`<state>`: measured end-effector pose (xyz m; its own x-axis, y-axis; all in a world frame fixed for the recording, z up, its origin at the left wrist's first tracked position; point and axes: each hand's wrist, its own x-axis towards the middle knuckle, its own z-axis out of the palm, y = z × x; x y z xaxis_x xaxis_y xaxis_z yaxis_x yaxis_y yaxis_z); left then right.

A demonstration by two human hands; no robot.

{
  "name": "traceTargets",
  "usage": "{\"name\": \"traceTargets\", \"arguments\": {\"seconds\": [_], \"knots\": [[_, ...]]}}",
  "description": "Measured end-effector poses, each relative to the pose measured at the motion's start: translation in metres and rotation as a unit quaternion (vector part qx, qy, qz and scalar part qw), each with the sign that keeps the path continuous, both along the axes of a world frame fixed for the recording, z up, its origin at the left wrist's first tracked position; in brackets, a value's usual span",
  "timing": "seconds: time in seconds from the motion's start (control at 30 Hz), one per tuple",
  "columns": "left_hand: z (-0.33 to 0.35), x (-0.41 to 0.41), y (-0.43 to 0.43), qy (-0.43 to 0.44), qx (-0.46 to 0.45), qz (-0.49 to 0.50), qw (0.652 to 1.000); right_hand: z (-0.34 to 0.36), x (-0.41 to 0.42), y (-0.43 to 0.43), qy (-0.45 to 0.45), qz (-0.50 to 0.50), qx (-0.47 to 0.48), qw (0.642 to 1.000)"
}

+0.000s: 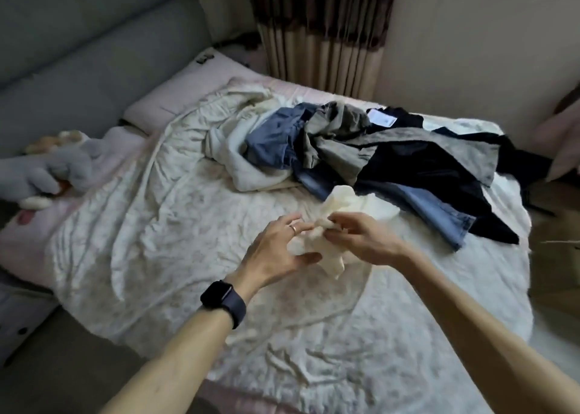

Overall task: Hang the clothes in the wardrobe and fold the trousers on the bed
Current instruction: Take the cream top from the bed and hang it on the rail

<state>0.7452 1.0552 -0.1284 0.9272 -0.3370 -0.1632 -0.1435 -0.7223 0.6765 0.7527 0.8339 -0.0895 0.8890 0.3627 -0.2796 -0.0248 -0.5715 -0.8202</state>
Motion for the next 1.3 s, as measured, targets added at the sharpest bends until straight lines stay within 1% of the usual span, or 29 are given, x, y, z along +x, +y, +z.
{"name": "traceTargets", "arguments": {"seconds": [0.03,0.1,0.17,0.23,0.33,0.43,0.6,0.63,0.7,0.73,0.77,0.8,0.87,0.93,1.03,1.13,1.2,1.27,1.3], "knots": [[0.024,0.003,-0.007,-0.016,-0.008,0.01,1.0,0.025,0.006,-0.006,-0.003,-0.007,0.038,0.999],[0.066,0.008,-0.018,-0.022,-0.046,0.048,0.998,0.065,0.016,-0.017,-0.022,-0.032,0.102,0.994],[0.104,0.007,-0.028,-0.027,-0.085,0.067,0.994,0.095,0.019,-0.029,-0.052,-0.065,0.14,0.987],[0.139,0.006,-0.036,-0.052,-0.103,0.072,0.991,0.12,0.019,-0.04,-0.075,-0.091,0.183,0.976],[0.191,0.007,-0.047,-0.115,-0.154,0.108,0.975,0.153,0.022,-0.051,-0.131,-0.136,0.229,0.955],[0.243,0.01,-0.056,-0.166,-0.194,0.14,0.957,0.178,0.026,-0.057,-0.178,-0.213,0.258,0.925],[0.293,0.002,-0.07,-0.19,-0.231,0.158,0.941,0.178,0.013,-0.053,-0.218,-0.308,0.257,0.89],[0.298,-0.002,-0.072,-0.193,-0.243,0.173,0.935,0.17,0.005,-0.052,-0.237,-0.324,0.239,0.884],[0.304,-0.006,-0.076,-0.181,-0.284,0.219,0.916,0.149,-0.022,-0.043,-0.318,-0.341,0.183,0.865],[0.306,-0.007,-0.078,-0.161,-0.304,0.248,0.906,0.135,-0.039,-0.036,-0.363,-0.334,0.154,0.856],[0.308,-0.008,-0.077,-0.141,-0.325,0.281,0.892,0.121,-0.057,-0.024,-0.396,-0.305,0.13,0.856],[0.31,-0.008,-0.077,-0.121,-0.354,0.306,0.875,0.106,-0.075,-0.011,-0.412,-0.267,0.103,0.865],[0.318,-0.007,-0.075,-0.103,-0.4,0.346,0.843,0.078,-0.102,0.016,-0.382,-0.196,0.037,0.903],[0.326,-0.007,-0.073,-0.106,-0.417,0.363,0.827,0.06,-0.119,0.038,-0.335,-0.163,-0.023,0.928],[0.329,-0.013,-0.071,-0.101,-0.433,0.37,0.816,0.06,-0.121,0.055,-0.314,-0.164,-0.039,0.934],[0.329,-0.022,-0.072,-0.067,-0.477,0.372,0.794,0.079,-0.098,0.064,-0.285,-0.166,-0.06,0.942],[0.325,-0.027,-0.071,-0.048,-0.479,0.374,0.793,0.095,-0.08,0.067,-0.252,-0.216,-0.042,0.942],[0.321,-0.031,-0.07,-0.039,-0.462,0.364,0.808,0.113,-0.062,0.065,-0.261,-0.291,0.029,0.92],[0.32,-0.033,-0.068,-0.035,-0.452,0.354,0.818,0.123,-0.052,0.06,-0.271,-0.306,0.071,0.91]]}}
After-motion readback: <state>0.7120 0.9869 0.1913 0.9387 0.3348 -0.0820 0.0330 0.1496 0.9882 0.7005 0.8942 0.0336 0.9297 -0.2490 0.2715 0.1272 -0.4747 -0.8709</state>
